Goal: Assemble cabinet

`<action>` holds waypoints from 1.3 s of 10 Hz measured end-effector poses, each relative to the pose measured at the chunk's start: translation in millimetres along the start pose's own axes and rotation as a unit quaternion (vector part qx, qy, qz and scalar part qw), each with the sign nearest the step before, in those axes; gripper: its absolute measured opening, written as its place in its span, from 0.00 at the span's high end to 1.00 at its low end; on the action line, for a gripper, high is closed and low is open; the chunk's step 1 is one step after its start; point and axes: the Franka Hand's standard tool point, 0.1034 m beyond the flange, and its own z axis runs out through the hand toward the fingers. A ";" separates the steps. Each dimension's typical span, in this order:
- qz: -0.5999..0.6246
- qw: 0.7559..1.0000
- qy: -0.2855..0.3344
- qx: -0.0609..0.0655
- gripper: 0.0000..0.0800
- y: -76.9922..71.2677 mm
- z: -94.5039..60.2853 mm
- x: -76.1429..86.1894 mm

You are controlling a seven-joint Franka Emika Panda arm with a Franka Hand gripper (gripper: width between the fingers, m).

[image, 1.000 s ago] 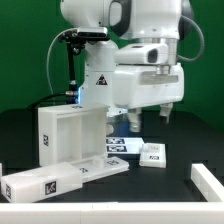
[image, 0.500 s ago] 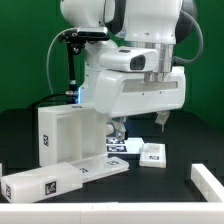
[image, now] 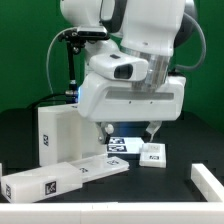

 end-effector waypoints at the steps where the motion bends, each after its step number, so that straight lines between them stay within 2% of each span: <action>1: -0.001 1.000 0.001 0.000 0.00 -0.6 -0.5 1.0; 4: -0.007 1.000 -0.002 0.001 0.00 0.7 1.7 -0.8; 5: -0.013 1.000 -0.020 0.014 0.00 14.6 15.3 -14.9; 6: 0.005 0.999 -0.036 0.017 0.00 23.9 25.2 -21.1; 7: 0.010 0.999 -0.043 0.018 0.00 26.2 30.7 -19.7; 9: 0.003 0.999 -0.042 0.018 0.00 23.7 29.4 -18.3; 10: 0.004 0.999 -0.045 0.019 0.00 22.6 33.6 -20.3; 11: 0.005 0.998 -0.057 0.025 0.00 21.8 46.4 -26.7; 12: 0.012 0.998 -0.060 0.028 0.00 29.6 52.9 -27.2; 13: 0.016 0.998 -0.055 0.025 0.00 37.7 51.3 -22.0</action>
Offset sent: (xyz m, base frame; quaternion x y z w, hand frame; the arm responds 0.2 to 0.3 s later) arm 0.0000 0.0000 0.0000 0.0000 0.0000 0.0000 1.0000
